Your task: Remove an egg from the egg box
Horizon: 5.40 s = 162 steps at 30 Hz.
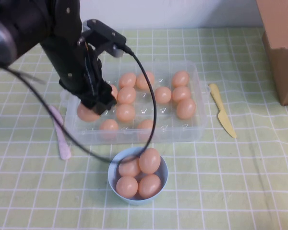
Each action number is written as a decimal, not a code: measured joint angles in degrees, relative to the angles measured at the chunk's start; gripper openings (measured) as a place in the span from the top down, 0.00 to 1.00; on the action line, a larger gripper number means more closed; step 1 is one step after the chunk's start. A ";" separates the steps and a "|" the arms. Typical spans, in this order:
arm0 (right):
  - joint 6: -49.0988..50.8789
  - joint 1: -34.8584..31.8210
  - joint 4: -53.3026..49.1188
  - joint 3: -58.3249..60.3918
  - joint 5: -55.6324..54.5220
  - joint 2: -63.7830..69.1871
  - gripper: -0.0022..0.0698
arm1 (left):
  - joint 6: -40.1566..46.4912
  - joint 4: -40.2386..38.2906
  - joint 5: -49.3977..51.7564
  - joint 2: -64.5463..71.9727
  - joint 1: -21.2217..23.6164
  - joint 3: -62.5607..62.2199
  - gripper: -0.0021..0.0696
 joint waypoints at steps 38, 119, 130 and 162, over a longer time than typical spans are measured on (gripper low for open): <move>0.00 0.00 0.04 0.00 0.00 0.00 0.99 | -11.15 -5.88 -16.82 -2.01 -8.96 20.53 0.54; -0.12 0.00 0.04 0.00 0.00 0.00 0.99 | -14.82 6.84 -72.58 -73.33 -1.89 75.13 0.97; -0.12 0.00 0.04 0.00 0.00 0.00 0.99 | -21.95 4.04 -83.62 -100.38 23.58 95.09 0.98; -0.12 0.00 0.04 0.00 0.00 0.00 0.99 | -17.38 5.45 -48.75 -103.61 21.57 97.40 0.98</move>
